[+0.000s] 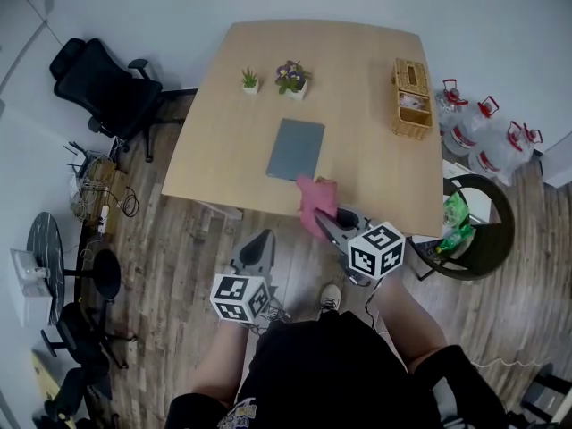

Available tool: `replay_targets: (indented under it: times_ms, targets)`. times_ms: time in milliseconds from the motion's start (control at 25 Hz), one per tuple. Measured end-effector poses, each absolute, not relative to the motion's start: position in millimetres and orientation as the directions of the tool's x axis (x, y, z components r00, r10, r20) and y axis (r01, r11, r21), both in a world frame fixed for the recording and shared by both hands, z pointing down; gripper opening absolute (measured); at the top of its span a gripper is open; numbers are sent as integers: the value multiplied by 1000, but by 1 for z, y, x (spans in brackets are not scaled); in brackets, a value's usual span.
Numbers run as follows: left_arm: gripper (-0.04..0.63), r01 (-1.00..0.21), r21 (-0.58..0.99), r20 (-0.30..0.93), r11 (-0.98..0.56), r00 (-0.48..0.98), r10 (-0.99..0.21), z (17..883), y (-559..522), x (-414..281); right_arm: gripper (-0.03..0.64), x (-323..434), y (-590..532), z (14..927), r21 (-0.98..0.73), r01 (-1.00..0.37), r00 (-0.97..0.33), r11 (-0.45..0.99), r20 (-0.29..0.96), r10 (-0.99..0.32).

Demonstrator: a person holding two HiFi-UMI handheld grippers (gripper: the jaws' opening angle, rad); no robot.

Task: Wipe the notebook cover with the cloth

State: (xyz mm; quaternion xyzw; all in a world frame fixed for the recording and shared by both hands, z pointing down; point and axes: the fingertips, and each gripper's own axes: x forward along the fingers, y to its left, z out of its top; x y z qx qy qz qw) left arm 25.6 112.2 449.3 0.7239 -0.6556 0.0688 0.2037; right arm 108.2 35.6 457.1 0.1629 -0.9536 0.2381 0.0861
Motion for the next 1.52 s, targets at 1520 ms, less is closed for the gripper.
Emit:
replay_targets:
  times_ms: [1520]
  targets:
    - [9,-893,295,268,-339,418,-868,431,173,-18,67,73,138,434,-338,-585,-810,737,294,-508]
